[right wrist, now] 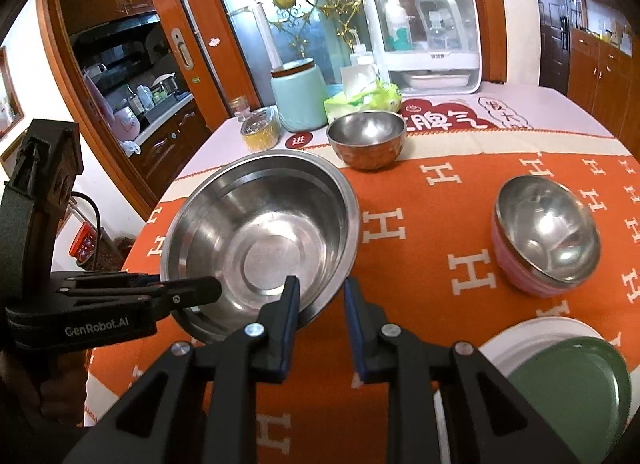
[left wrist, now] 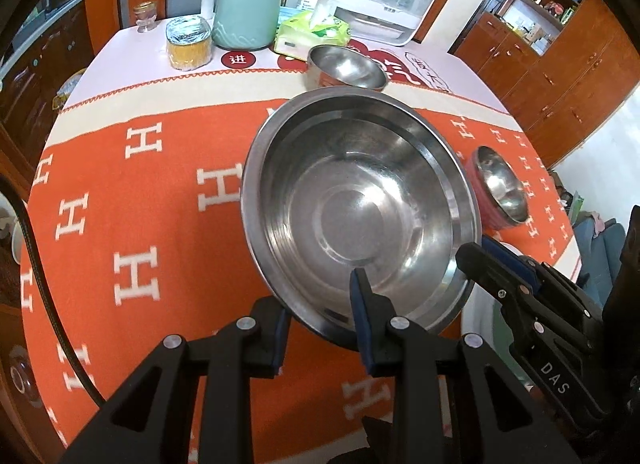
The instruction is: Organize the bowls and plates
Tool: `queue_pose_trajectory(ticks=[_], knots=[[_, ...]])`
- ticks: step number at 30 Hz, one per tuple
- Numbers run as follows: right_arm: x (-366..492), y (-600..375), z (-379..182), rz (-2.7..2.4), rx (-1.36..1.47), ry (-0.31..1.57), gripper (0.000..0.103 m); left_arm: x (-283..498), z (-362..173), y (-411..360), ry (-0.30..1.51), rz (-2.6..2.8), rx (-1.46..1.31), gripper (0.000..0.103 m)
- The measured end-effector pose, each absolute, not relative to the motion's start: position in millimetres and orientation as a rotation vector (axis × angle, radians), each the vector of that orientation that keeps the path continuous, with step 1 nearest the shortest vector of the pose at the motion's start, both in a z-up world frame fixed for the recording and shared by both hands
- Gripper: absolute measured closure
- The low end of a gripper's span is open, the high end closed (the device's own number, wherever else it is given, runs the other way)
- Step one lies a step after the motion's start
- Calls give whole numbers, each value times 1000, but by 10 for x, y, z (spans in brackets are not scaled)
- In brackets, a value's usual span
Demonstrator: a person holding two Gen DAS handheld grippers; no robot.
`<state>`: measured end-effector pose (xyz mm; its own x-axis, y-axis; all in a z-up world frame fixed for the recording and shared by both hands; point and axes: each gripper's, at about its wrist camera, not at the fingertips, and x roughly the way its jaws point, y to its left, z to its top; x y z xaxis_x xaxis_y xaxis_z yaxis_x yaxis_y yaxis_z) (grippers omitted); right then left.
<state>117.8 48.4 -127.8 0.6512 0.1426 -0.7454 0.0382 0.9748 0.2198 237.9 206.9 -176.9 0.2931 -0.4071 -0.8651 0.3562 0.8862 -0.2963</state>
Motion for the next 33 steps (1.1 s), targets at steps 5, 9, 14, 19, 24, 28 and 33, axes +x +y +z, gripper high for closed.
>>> queue_pose_trajectory(ticks=[5,9,14,19,24,28,33], knots=[[968,457,-1208,71,215,853,81,2130,-1705,2060,1159,-513,-48,76],[793,450,-1205,78,211,860,81,1958,-1718,2057,1169,-511,-54,76],[553,429,-1246,89,209,888,81,1697,-1777,2053,1192,-506,-62,76],[322,421,-1280,99,199,912,81,1485,-1834,2044,1213,-508,-71,76],[178,371,-1320,110,196,946,81,1324,-1908,2013,1240,-514,-70,76],[85,335,-1409,118,200,990,81,1226,-2038,1994,1279,-518,-69,76],[10,318,-1537,120,202,1044,81,1149,-2170,1972,1332,-517,-69,76]])
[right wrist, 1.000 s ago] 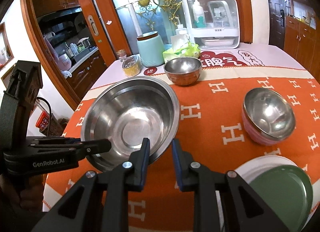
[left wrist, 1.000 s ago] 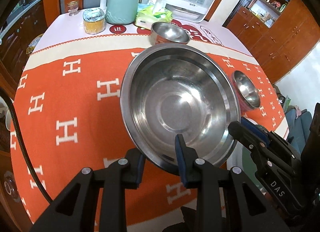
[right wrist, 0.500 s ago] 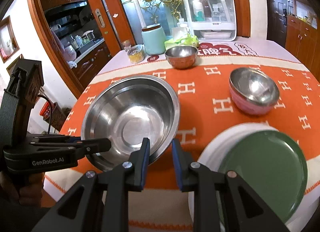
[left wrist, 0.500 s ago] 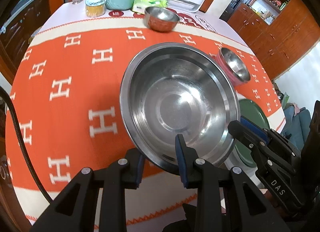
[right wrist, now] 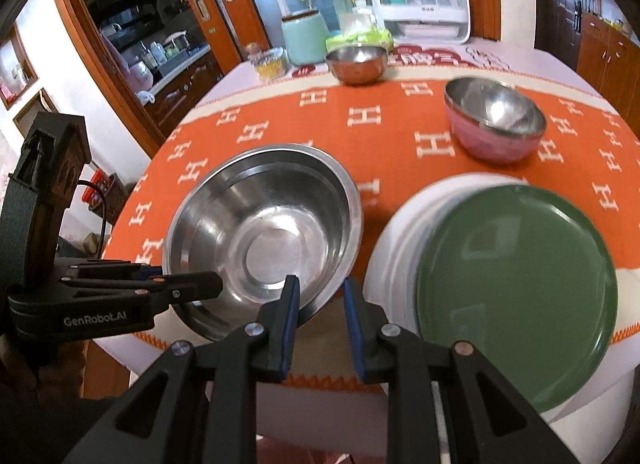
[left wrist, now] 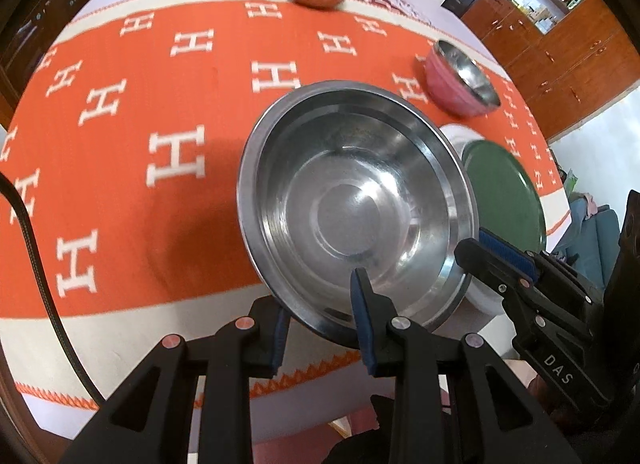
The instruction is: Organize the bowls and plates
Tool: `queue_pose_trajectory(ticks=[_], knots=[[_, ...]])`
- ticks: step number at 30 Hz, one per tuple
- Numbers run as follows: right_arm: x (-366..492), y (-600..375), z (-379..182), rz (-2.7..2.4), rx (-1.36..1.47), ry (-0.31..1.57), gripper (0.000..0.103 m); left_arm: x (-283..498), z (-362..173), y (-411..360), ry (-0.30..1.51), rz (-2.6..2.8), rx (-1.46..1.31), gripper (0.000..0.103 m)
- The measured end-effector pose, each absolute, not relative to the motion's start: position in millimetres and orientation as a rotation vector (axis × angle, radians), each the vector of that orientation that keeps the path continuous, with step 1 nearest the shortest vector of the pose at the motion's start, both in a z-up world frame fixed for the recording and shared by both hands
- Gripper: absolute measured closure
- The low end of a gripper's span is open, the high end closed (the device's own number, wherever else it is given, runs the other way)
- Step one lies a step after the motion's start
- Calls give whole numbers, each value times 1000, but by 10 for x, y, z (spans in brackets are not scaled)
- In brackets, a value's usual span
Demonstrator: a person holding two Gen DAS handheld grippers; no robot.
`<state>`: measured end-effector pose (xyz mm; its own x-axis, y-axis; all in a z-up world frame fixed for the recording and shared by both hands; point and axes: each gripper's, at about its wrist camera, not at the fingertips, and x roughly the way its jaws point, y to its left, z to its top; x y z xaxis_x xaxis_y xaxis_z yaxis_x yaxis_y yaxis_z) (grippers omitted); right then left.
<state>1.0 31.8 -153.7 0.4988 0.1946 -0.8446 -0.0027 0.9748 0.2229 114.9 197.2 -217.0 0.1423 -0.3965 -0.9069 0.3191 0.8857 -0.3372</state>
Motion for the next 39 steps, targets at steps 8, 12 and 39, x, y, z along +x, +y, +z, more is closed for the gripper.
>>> queue_pose_trajectory(ticks=[8,12,39], knots=[[-38,308,-1638,124,197,1104,81,1067,-2256,1892,1372,-532,-40,75],[-36,304,-1633,135,197,1103,80,1071,-2279,1891,1384,-532,-35,70],[-38,-268,-1072,141,152,1010,54,1223,-1482,1788,1186,-432,-126,37]])
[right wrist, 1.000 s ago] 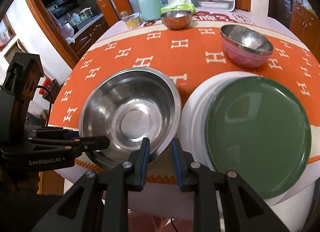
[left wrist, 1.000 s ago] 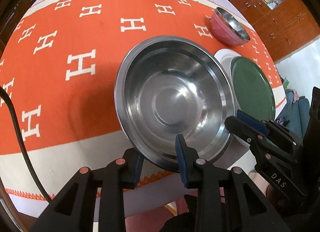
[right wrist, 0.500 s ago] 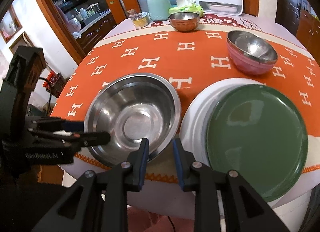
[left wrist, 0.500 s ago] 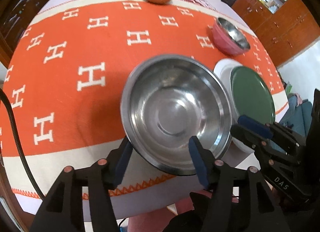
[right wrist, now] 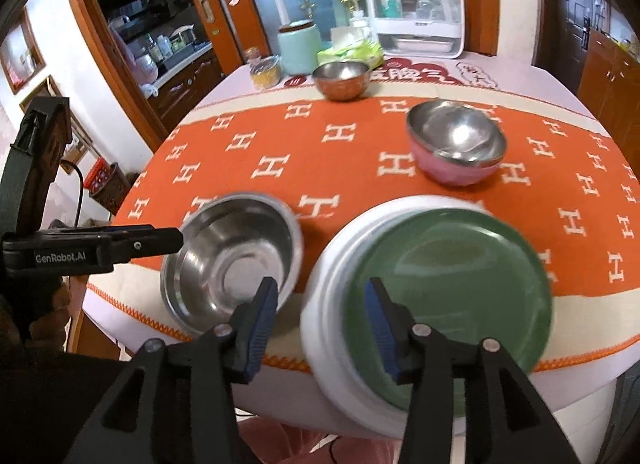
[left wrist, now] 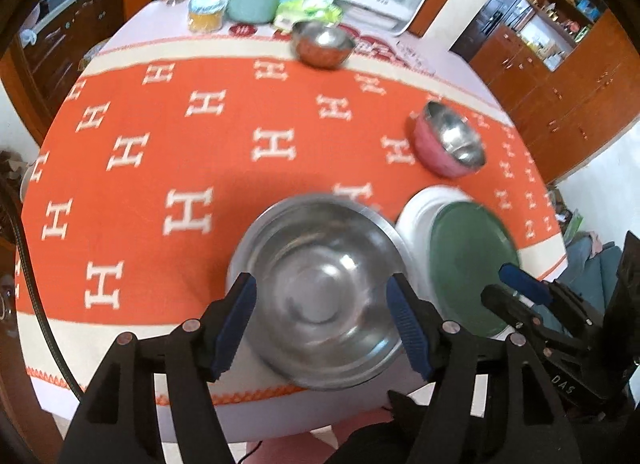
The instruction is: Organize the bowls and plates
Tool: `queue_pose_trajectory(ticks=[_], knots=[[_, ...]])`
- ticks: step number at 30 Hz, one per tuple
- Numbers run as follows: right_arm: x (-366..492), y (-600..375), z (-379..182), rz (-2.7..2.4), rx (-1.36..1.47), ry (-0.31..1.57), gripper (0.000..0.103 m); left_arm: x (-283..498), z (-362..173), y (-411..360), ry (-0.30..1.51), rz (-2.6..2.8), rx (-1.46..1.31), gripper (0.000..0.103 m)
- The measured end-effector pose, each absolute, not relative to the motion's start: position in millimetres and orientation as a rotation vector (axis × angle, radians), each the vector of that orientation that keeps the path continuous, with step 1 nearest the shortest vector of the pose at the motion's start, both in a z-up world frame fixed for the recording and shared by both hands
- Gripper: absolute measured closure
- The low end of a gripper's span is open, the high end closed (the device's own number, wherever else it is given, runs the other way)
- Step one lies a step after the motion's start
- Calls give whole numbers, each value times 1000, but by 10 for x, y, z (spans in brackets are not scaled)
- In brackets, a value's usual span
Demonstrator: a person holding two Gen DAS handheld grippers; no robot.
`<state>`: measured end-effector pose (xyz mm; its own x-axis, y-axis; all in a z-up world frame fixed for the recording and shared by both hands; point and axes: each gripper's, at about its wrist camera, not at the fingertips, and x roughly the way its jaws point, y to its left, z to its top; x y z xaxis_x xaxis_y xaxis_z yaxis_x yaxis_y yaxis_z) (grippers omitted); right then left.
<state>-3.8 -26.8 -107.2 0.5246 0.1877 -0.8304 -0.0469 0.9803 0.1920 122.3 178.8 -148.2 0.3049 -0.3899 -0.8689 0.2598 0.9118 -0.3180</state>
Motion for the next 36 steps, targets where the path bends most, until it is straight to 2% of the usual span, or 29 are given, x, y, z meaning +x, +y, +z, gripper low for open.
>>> queue_pose_trajectory(ticks=[18,23,27,36], knots=[[155,-1205,-647,182,105,907,52,1306,-994,505,1069,-446,-43,25],[278,-1489,-621,188,86,888,49,1405,-948,229,1061,-428,-38,24],[405,-1682,-627,213,74,893,48,1488,-932,45,1055,-391,-35,18],[776,-1947,-791,268,84,927,47,1757,-1111,-175,1098,-292,-78,18]])
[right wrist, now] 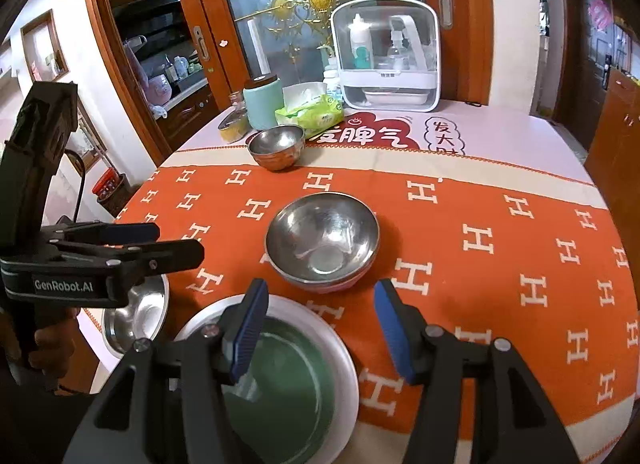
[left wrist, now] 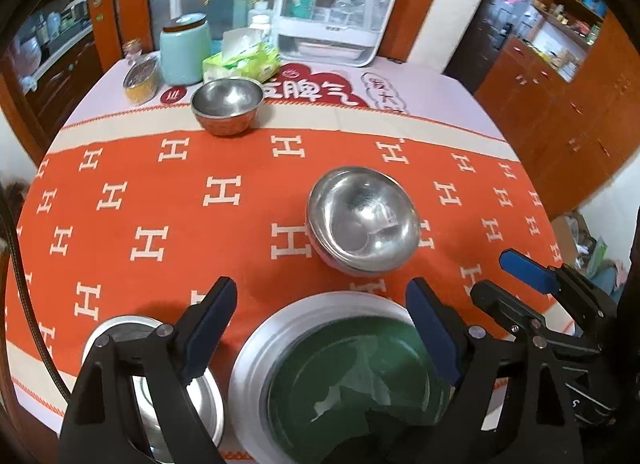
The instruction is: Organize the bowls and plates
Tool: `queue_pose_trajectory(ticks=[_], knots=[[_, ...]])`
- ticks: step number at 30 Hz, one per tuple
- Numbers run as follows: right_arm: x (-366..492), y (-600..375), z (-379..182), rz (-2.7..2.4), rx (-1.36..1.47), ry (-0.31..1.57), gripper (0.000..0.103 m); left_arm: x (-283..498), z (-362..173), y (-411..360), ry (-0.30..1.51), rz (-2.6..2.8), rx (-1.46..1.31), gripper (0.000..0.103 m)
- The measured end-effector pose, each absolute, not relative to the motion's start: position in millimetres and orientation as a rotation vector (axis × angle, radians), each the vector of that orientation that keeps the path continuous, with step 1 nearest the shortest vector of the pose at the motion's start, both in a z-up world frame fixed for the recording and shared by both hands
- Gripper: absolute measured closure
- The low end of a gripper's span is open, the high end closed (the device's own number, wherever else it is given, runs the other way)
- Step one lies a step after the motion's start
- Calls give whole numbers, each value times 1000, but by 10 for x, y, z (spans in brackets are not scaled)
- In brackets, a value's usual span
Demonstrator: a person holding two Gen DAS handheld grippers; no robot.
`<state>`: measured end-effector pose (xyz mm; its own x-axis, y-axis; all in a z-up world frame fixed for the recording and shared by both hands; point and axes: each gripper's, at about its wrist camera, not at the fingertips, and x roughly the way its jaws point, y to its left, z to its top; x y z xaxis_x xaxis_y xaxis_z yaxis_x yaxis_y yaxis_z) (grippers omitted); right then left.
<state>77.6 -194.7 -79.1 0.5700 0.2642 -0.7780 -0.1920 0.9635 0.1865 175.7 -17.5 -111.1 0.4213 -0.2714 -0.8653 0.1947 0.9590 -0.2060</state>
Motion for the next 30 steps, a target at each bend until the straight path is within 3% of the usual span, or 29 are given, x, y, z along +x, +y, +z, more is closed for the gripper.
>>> queue_pose_trajectory(ticks=[26,28,30], knots=[[1575,-2227,-1636,349,276,1052,48,2576,-2006,-533,1306,-253,-141,20],[1603,-2249,-1670,348,289,1050,48,2603,-2033,-568,1313,-256,-131,25],[1638,-2281,-1715,343,305,1054,57,2630,-2074,-609,1330,-261,-119,32]])
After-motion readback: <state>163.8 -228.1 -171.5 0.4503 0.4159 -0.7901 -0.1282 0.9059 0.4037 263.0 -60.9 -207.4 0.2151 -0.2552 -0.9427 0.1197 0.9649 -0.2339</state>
